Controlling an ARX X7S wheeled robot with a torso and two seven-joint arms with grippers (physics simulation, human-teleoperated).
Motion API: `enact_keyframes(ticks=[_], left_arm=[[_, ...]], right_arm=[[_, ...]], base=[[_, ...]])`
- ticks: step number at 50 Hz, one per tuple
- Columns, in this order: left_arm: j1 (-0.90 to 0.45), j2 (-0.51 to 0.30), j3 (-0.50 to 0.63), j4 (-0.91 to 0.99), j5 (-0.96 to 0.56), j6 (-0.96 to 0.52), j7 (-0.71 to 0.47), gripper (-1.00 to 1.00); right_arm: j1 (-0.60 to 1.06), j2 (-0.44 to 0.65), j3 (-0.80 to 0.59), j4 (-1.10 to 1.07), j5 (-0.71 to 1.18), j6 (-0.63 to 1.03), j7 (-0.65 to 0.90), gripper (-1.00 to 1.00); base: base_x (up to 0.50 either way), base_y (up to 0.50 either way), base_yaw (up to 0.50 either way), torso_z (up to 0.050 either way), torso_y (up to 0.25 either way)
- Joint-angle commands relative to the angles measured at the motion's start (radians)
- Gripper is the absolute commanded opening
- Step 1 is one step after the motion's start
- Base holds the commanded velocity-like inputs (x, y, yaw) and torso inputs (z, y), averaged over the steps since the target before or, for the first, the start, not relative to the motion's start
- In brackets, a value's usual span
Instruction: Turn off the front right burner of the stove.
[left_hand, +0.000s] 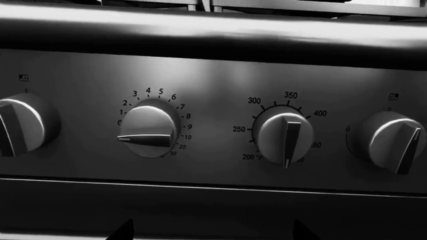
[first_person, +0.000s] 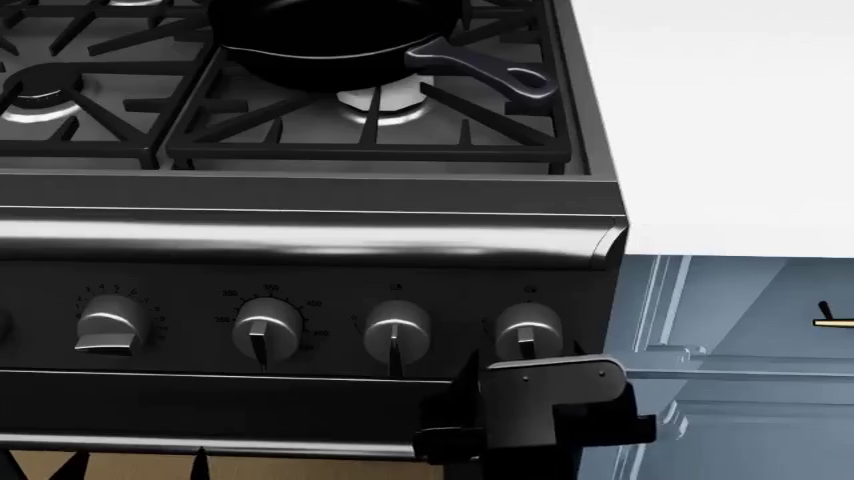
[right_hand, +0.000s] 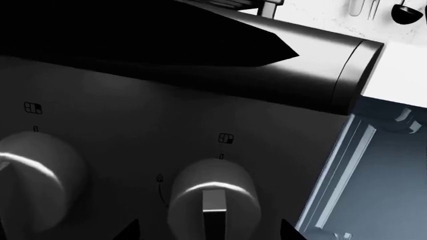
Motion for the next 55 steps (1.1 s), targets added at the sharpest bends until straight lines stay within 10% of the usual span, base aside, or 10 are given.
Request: enact_keyframes(ticks=[1,6,7,55], left_arm=[[-0.002,-0.004,0.004,0.0,-0.006,0.001,-0.004,1.0],[-0.003,-0.005,0.006,-0.001,-0.007,0.001,-0.006,1.0],[-0.003,-0.006,0.007,0.0,-0.007,0.001,-0.006,1.0],[-0.011,-0.019,0.02,-0.01,-0.027,0.007,-0.02,1.0]], right_arm=[[0.016,0.006,-0.009,0.005,-0.002,0.004,0.011,1.0],[0.017,0.008,-0.013,0.01,0.0,0.002,0.014,1.0],[0.017,0.009,-0.014,0.008,0.0,0.003,0.015,-1.0],[0.028,-0.011,0.034,0.029,0.136,-0.02,0.009,-1.0]], base=[[0.0,0.0,0.0,0.0,0.0],[0.0,0.0,0.0,0.0,0.0],[0.0,0.0,0.0,0.0,0.0],[0.0,0.0,0.0,0.0,0.0]])
